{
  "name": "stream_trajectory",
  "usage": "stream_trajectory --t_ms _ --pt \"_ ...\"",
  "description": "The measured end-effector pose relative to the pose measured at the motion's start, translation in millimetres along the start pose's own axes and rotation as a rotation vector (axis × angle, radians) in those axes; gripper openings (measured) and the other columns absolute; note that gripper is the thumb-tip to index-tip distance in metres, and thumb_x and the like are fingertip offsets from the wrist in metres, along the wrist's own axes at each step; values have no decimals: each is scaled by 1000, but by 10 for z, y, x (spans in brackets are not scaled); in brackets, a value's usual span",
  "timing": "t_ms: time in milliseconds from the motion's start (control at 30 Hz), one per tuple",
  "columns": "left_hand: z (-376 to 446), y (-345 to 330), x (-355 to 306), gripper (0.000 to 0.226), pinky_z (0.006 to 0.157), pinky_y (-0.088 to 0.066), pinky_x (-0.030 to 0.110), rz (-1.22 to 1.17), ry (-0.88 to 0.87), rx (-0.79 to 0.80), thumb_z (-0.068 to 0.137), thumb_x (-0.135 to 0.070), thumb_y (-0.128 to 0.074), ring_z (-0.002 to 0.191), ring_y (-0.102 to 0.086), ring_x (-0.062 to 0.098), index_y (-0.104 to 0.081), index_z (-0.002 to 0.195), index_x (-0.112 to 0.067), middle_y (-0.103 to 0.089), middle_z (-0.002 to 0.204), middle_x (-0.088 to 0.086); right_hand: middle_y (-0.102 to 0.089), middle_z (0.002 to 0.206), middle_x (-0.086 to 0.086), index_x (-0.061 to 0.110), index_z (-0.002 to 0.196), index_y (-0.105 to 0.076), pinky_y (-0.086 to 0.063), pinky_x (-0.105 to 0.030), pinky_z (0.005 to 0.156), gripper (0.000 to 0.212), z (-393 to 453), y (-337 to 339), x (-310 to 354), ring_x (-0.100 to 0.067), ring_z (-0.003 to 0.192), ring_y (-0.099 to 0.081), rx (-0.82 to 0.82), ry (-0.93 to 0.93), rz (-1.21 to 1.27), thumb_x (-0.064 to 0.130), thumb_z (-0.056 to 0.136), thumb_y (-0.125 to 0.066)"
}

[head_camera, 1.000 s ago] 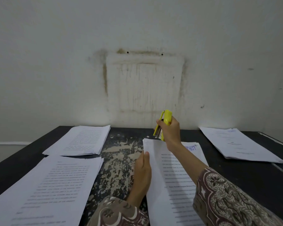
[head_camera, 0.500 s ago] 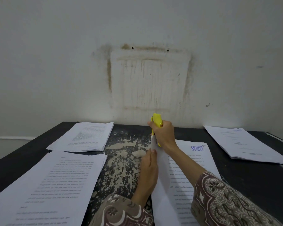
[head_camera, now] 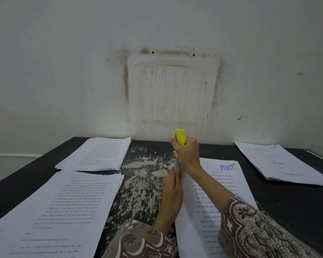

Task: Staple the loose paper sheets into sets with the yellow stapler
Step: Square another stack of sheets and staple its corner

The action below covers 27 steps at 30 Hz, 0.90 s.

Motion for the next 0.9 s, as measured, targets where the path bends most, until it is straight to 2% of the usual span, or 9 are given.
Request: stream_trajectory --t_ms 100,200,333,400,500,567,700,833,900 --pt "5 1 4 26 46 -34 6 -7 3 3 100 -16 -32 46 -49 -6 -50 82 -13 -49 60 -10 -37 43 -1 16 49 -39 -47 -40 49 45 -5 -6 -1 -27 46 -51 0 4 -5 23 85 -64" --pt "11 9 22 32 45 -34 8 13 7 -9 99 -17 -32 45 -47 -5 -49 73 -20 -48 59 -9 -37 42 -1 16 48 -38 -43 -34 47 46 -3 -13 -19 -25 42 -48 -2 9 -2 21 86 -63" --pt "15 6 68 34 43 -32 10 35 17 -6 100 -19 -32 43 -44 -2 -49 71 -19 -46 57 -6 -37 42 3 16 49 -39 -39 -25 46 44 -19 -21 -45 -6 34 -42 1 1 2 20 87 -62" --pt "9 6 72 34 43 -31 10 40 14 4 100 -19 -32 43 -43 -1 -49 71 -17 -45 57 -6 -37 43 3 16 50 -40 -41 -27 47 43 -23 -21 -59 -9 36 -44 5 -13 28 19 87 -62" --pt "3 9 67 35 43 -31 11 69 -1 1 100 -18 -31 43 -42 -1 -48 69 -19 -43 56 -7 -37 43 -1 15 50 -39 -43 -33 50 43 -29 -12 -60 -24 42 -46 -2 -16 46 19 87 -62" --pt "1 7 63 35 44 -32 11 61 4 -3 100 -18 -31 44 -43 -1 -48 69 -20 -44 57 -7 -37 44 -2 16 49 -38 -43 -33 49 44 -39 -3 -53 -25 45 -47 -12 1 50 18 86 -62" --pt "8 1 57 35 46 -34 10 43 -2 0 100 -18 -32 47 -46 -2 -49 70 -21 -46 59 -6 -37 42 -3 16 48 -38 -36 -25 45 44 -51 4 -20 -23 43 -44 -6 48 29 15 86 -61" --pt "-1 -6 59 35 46 -33 10 34 -1 9 100 -17 -32 48 -45 -2 -48 69 -19 -45 59 -6 -35 41 -1 15 48 -38 -30 -18 39 44 -53 2 -48 -8 36 -35 -9 55 5 15 86 -61" --pt "-1 -7 75 35 46 -33 11 39 6 13 100 -17 -33 47 -44 -2 -48 69 -18 -44 59 -6 -35 41 -1 15 49 -38 -29 -15 38 44 -60 3 -66 -8 34 -37 -13 55 6 15 86 -61"
Point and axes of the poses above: each hand's wrist, its own z-axis towards the middle knuckle, its own y-axis out of the back of the hand, x = y × z, the point moved 3 cm from there along z, towards the middle knuckle
